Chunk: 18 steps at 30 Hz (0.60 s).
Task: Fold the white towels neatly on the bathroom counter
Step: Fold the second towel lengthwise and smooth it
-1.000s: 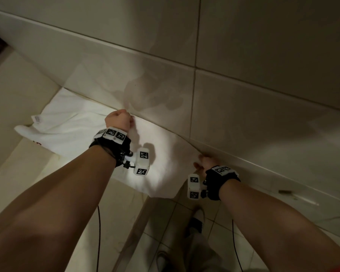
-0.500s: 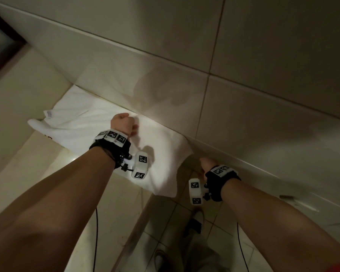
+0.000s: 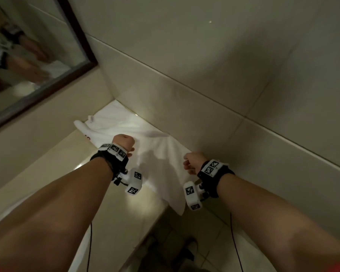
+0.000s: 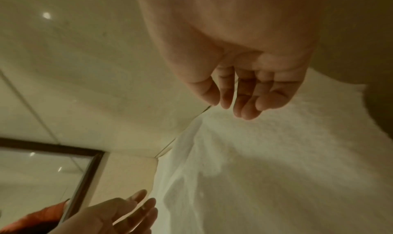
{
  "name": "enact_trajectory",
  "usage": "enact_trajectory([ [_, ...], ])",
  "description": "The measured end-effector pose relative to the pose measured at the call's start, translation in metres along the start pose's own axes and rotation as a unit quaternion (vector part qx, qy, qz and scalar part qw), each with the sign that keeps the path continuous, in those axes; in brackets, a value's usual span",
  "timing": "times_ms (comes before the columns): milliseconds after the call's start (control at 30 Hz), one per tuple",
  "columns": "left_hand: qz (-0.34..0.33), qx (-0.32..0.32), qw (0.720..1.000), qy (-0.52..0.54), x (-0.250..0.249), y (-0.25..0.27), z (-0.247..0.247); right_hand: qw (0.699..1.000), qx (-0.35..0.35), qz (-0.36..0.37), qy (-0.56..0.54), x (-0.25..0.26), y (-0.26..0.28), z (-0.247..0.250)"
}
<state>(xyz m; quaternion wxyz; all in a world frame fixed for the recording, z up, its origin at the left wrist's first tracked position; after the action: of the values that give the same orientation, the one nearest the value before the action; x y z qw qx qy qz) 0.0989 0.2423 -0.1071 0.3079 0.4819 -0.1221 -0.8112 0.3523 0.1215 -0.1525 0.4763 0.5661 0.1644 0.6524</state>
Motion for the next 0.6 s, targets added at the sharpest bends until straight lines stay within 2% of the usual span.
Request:
enact_trajectory([
  [200, 0.007, -0.029, 0.999, -0.03, -0.004, -0.042, 0.064, 0.998, 0.01, 0.054, 0.041, 0.06, 0.014, -0.05],
  [367, -0.051, -0.012, 0.996, -0.074, -0.009, -0.09, 0.103, 0.985, 0.032, 0.139, 0.097, 0.107, 0.019, -0.104],
  [533, -0.07, -0.03, 0.985, -0.152, -0.008, -0.127, 0.137, 0.968, 0.031, 0.198, 0.151, 0.145, 0.017, -0.155],
  [600, -0.057, -0.039, 0.985, -0.157, -0.001, -0.142, 0.145, 0.963, 0.035, 0.21, 0.168, 0.153, 0.014, -0.174],
])
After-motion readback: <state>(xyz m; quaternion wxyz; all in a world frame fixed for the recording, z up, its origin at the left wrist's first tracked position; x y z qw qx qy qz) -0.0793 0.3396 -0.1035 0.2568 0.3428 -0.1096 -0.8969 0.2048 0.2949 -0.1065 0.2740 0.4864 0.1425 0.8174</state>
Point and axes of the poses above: each hand's wrist, its own y-axis away from the middle knuckle, its own z-axis out of the back of the hand, x = y × z, the point moved 7 cm from there along -y, towards the middle knuckle, and after that the axes turned 11 degrees about -x, right-handed, at the moved point
